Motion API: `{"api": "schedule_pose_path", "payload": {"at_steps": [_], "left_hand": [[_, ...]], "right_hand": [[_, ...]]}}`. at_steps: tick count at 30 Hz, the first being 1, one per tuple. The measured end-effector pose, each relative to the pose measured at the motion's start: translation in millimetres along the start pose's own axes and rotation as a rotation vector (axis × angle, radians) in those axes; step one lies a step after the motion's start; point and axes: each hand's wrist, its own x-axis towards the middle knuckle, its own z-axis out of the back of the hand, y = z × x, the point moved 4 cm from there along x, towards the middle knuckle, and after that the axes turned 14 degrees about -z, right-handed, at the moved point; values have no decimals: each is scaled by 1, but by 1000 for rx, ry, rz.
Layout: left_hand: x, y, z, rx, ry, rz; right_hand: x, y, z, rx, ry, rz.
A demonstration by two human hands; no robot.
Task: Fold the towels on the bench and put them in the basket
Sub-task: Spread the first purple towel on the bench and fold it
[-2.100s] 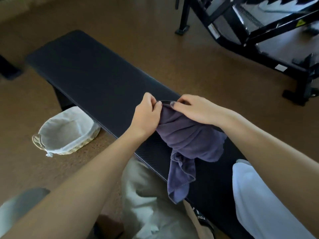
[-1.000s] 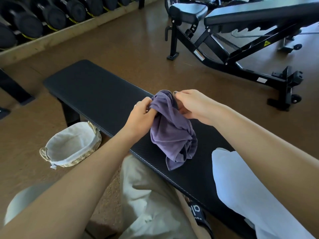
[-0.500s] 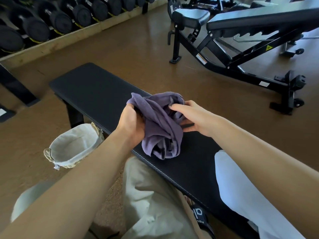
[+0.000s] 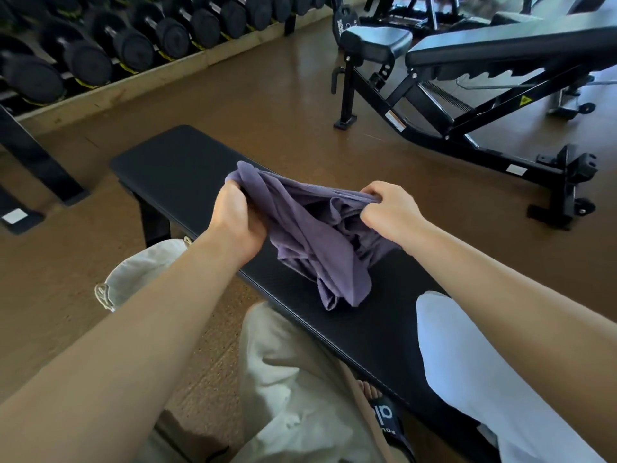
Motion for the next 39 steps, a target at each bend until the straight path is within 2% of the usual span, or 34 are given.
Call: {"api": "schedule_pose_path", "payload": {"at_steps": [3, 6, 11, 13, 15, 17, 19, 20, 23, 24, 25, 26, 28, 29, 30, 35, 39], "left_hand": [[-4, -8, 0, -15, -67, -13], [-12, -8, 2, 21, -60, 14], [-14, -7, 9, 323, 50, -72], [-13, -7, 10, 344, 81, -25], [-15, 0, 9, 192, 79, 138], [-20, 6, 5, 105, 47, 208], [-24, 13, 2, 76, 12, 205], [-26, 17, 2, 66, -3, 203], [-31, 24, -3, 35, -10, 201], [-32, 26, -5, 46, 17, 190], [-33, 26, -7, 59, 50, 182], [-34, 29, -9, 66, 85, 180], [-33, 33, -8, 66, 122, 183], [-31, 33, -5, 71, 114, 169], [-28, 34, -2, 63, 105, 152], [-4, 26, 17, 0, 2, 87], [14, 17, 22, -63, -37, 99]], "right_hand": [[-1, -1, 2, -78, 3, 17], [-4, -6, 3, -119, 70, -10], [-5, -14, 21, 107, 56, -150], [-4, -14, 26, 146, 83, -181], [-3, -17, 28, 24, 107, -157], [-6, -23, 23, -255, 100, -125], [-13, -25, 14, -400, 17, -35], [-22, -22, 8, -378, -42, 70], [-52, -10, -6, -275, -271, 543], [-56, -9, -12, -277, -304, 637], [-56, -10, -18, -279, -266, 678], [-52, -12, -26, -268, -150, 658], [-40, -16, -43, -218, 149, 503], [-32, -19, -49, -218, 250, 423], [-25, -21, -54, -258, 283, 381], [0, -35, -62, -594, 94, 326], [-1, -37, -52, -619, -4, 326]]}}
